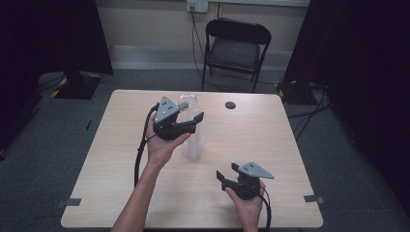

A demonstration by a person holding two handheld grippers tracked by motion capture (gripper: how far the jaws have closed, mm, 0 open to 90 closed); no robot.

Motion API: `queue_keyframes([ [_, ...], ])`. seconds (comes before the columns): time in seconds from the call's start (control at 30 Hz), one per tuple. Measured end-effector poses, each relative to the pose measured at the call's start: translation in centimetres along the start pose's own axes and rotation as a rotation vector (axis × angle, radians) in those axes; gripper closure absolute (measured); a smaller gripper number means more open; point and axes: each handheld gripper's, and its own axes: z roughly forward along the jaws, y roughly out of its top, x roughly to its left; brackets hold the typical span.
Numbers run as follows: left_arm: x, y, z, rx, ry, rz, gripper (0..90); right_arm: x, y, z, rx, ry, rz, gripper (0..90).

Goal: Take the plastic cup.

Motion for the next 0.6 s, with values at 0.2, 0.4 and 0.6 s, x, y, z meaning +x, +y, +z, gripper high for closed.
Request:
queue_keyframes([
  [0.2, -0.3, 0.3, -0.7, -0.025, 0.012, -0.001, 35.3, 0.1, 0.0, 0.0, -0.003, 0.0, -0.004, 32.1],
  [0.4, -0.2, 0.2, -1.5, -0.038, 0.0, -0.017, 36.2, 0.2, 0.1, 0.0, -0.007, 0.003, -0.013, 32.1],
  [0.6, 0.0, 0.0, -2.2, -0.036, 0.0, -0.052, 36.5, 0.4, 0.2, 0.0, -0.007, 0.006, -0.02, 32.1],
])
